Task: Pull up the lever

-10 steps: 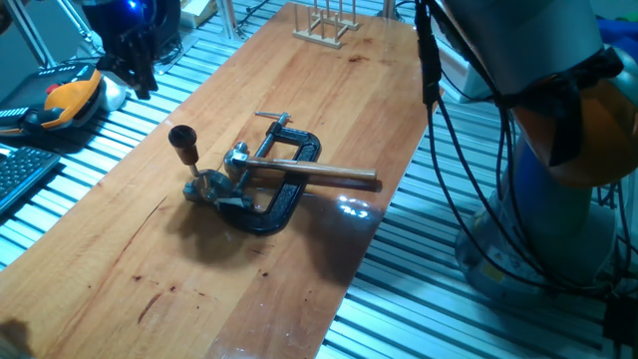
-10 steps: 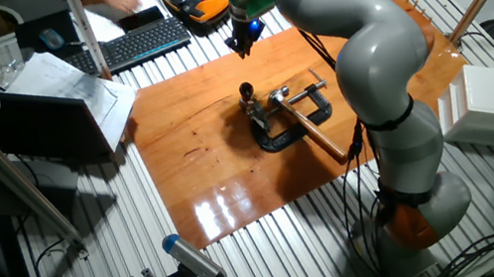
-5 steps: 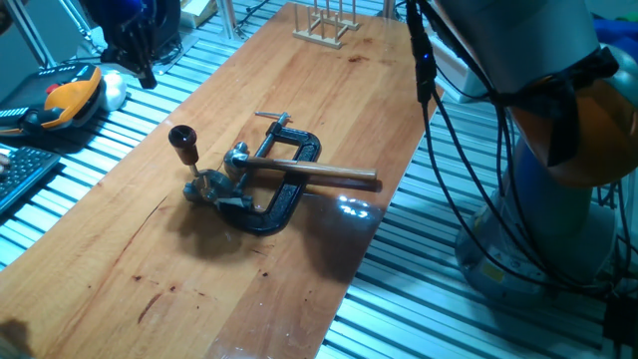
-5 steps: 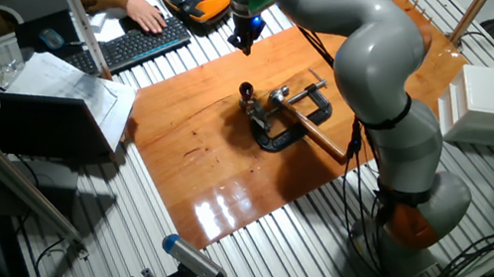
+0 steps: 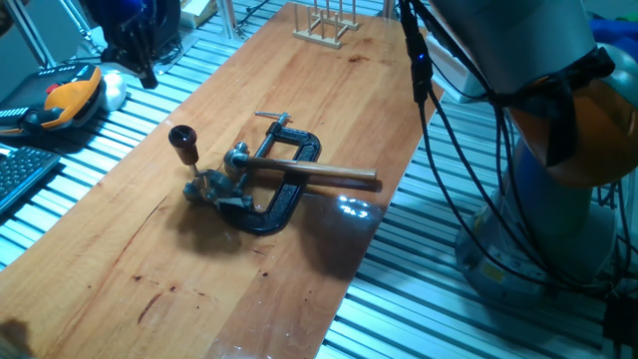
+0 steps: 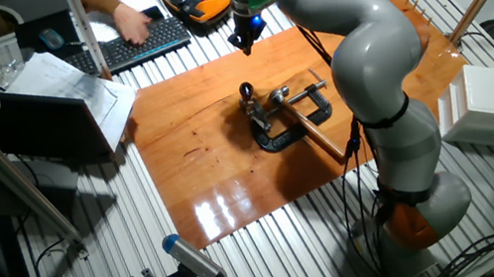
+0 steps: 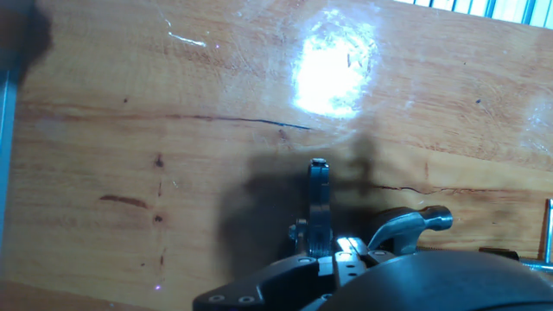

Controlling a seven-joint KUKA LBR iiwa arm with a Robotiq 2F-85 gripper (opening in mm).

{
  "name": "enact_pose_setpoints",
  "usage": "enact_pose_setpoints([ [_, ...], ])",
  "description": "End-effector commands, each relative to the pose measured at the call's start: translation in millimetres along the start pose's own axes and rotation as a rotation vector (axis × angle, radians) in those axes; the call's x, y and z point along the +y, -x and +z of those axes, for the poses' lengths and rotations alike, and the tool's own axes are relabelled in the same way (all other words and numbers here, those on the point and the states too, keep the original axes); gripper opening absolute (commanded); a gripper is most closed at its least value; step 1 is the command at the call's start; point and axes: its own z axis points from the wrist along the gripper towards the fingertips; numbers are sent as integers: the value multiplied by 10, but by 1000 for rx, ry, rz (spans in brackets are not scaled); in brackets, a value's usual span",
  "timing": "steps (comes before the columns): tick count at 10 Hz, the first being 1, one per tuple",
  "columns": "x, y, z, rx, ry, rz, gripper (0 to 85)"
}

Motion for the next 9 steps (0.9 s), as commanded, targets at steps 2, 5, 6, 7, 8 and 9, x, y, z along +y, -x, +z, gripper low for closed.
enact_pose_setpoints([
  [2, -4, 0, 0, -9, -1, 0, 0],
  [5, -35, -6, -33, -10, 2, -9, 0],
  [6, -50, 5, -73, -2, 4, -11, 0],
  [7, -53, 2, -95, 7, 5, -12, 0],
  [8, -55, -4, -102, 12, 4, -12, 0],
  [9, -59, -12, -109, 13, 0, -12, 0],
])
